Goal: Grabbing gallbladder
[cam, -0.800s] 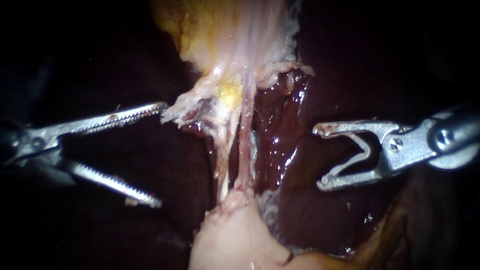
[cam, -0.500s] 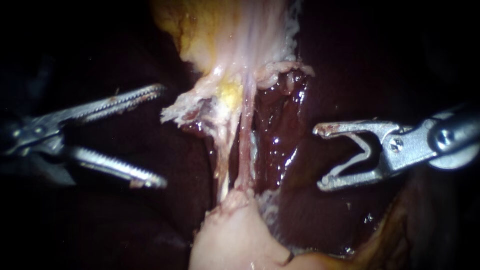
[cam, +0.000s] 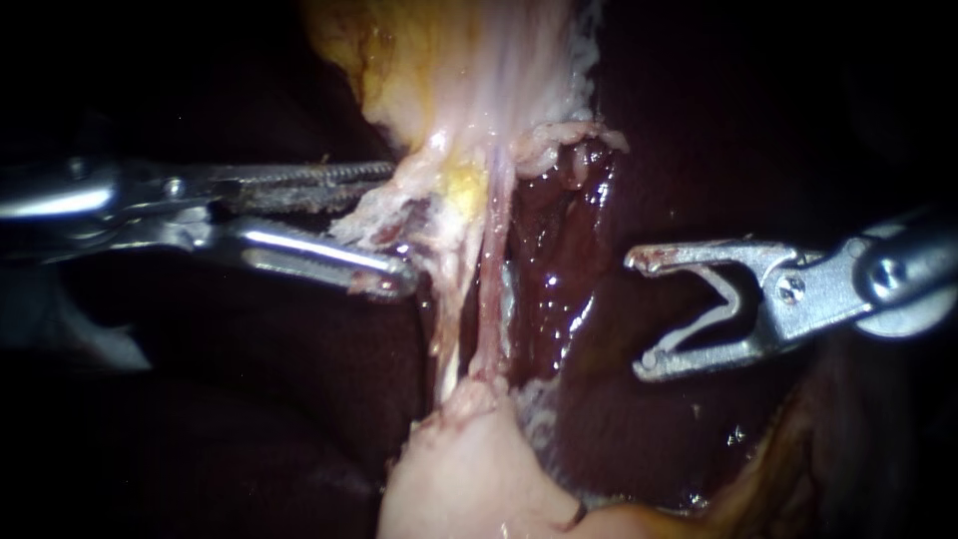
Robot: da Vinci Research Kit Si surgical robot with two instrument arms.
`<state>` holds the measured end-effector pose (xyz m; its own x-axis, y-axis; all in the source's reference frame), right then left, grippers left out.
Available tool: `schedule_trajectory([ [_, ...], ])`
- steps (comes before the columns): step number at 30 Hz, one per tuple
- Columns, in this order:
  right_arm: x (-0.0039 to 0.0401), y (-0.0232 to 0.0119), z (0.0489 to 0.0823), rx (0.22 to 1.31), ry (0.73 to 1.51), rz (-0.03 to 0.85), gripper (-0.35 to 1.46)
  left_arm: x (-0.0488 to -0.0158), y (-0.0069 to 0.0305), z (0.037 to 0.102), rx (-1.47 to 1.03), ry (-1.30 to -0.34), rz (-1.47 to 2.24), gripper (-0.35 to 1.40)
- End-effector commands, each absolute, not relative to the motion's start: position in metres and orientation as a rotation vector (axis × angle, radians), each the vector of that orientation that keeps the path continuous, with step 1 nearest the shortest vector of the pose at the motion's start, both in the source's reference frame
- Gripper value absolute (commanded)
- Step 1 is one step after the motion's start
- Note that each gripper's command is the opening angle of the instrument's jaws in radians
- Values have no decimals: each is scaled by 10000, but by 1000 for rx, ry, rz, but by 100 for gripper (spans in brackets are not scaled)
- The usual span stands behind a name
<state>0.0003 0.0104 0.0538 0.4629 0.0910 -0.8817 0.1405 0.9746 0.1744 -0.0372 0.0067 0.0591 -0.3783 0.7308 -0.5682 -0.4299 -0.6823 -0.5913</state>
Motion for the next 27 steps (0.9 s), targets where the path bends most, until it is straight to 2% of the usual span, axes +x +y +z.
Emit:
schedule_trajectory([
  [1,4,104,537,236,1092,-31,50,-371,68,591,-1096,-460,2086,-11],
  [3,4,104,537,236,1092,-31,50,-369,69,591,-1091,-465,2083,-35],
  [13,2,104,537,236,1092,-32,50,-352,74,559,-1004,-472,2048,-35],
  [23,1,104,537,236,1093,-32,50,-313,123,499,-1004,-434,1986,-35],
  [27,1,104,537,236,1092,-31,50,-310,123,499,-1000,-420,1981,-35],
])
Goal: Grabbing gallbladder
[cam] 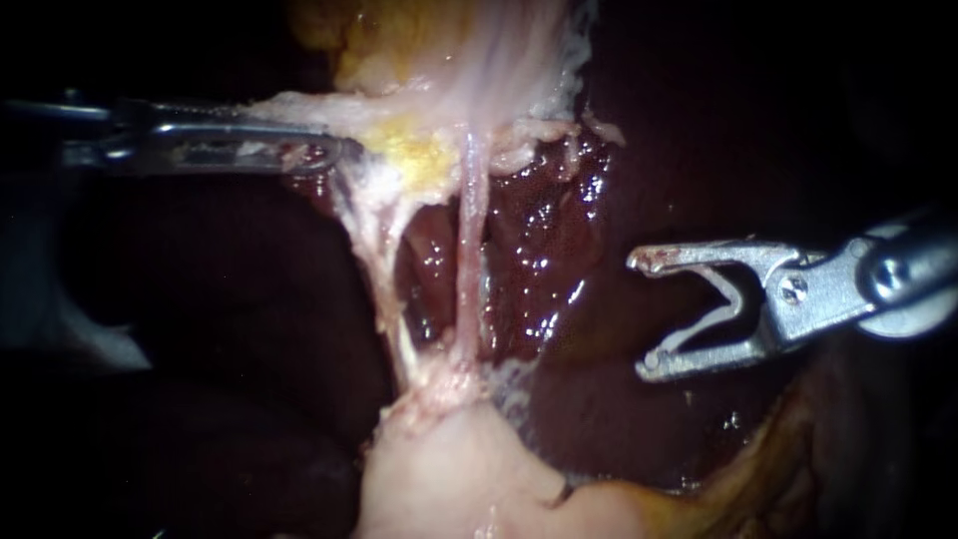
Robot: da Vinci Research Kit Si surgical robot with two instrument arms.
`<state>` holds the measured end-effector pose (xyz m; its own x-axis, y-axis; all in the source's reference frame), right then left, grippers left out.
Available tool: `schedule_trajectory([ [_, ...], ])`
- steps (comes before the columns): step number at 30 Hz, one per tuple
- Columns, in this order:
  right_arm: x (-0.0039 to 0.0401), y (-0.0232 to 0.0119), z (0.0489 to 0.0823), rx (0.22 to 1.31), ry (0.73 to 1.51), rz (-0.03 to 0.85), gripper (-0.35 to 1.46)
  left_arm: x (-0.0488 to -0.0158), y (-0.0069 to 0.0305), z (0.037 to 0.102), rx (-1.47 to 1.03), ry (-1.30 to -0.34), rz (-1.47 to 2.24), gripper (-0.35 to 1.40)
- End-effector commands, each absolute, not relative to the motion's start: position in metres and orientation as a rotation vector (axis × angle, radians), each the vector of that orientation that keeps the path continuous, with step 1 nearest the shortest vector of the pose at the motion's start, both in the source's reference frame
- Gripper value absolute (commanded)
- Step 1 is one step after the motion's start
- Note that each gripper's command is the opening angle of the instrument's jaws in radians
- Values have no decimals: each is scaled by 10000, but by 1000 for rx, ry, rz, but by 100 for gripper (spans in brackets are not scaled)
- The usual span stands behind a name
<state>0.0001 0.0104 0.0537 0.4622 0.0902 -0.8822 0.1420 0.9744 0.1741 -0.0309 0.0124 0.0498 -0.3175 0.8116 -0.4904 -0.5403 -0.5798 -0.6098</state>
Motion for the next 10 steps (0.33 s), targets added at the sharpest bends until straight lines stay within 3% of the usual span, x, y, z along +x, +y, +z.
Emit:
schedule_trajectory([
  [1,1,104,537,236,1092,-31,50,-311,122,500,-1001,-414,1986,-35],
  [10,1,104,537,236,1093,-32,50,-316,119,503,-999,-405,1987,-35],
])
